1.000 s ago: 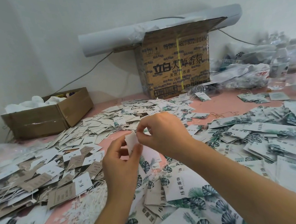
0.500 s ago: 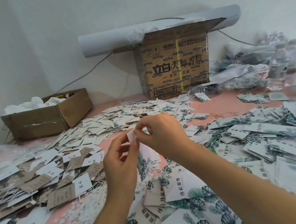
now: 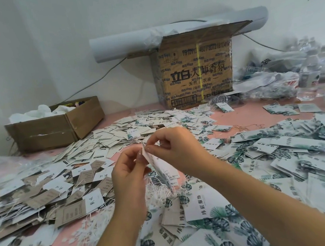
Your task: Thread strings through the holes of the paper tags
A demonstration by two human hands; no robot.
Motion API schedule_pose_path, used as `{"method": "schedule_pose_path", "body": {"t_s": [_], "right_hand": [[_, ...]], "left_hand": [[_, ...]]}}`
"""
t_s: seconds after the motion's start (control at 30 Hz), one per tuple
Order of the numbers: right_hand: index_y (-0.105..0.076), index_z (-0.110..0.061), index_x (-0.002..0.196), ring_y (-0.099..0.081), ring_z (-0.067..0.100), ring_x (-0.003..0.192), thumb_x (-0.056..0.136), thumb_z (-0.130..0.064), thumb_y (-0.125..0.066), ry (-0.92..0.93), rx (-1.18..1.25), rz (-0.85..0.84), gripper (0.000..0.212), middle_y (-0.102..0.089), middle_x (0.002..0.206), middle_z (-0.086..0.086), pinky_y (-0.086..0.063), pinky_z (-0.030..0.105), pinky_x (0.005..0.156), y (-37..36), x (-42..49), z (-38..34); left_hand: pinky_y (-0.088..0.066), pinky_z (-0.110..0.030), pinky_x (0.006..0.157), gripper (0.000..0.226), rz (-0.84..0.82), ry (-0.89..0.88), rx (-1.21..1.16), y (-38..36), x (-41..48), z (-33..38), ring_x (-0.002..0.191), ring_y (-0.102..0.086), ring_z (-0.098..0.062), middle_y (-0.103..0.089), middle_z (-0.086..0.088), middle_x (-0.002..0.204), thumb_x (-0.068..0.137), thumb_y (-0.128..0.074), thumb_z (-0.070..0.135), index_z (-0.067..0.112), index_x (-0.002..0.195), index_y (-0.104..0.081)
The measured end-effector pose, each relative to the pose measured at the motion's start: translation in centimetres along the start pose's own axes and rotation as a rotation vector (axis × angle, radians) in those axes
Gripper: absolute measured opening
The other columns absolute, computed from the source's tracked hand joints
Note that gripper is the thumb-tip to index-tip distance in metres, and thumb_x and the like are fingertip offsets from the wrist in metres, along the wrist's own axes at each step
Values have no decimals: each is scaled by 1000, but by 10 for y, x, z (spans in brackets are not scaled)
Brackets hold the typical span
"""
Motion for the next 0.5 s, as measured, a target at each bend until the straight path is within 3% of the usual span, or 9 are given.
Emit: {"method": "schedule_pose_path", "body": {"t_s": [0.1,0.27,0.5], "right_hand": [[-67,-19,80,-36,2,37,88,-22,-63,-45,93,-40,10,-44,37,-19,-26,12,42,2,2,6],[-65,-13,76,-32,1,33,88,-18,-61,-206,177,-58,14,-44,45,-10,-28,10,37,16,6,28],[-62,-15,70,-36,5,35,92,-15,-54,-402,236,-30,23,-48,41,-7,-32,18,41,33,6,52]], "left_hand": [[-50,-18,53,33,79,67,-41,4,2,0,58,-61,-4,-67,8,65,89,-54,4,26,68,-68],[-56,-27,53,20,179,148,-356,12,10,1,62,-68,-12,-72,-2,74,95,-45,8,13,78,-54],[-49,-15,52,16,296,150,-452,28,16,3,53,-56,-5,-66,4,60,92,-50,3,12,82,-58]]}}
Point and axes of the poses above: each hand's wrist, its own x-axis towards the middle knuckle, its own y-axis out of the back of the hand, z = x × y, the point moved 5 cm from there along x, towards the middle knuckle
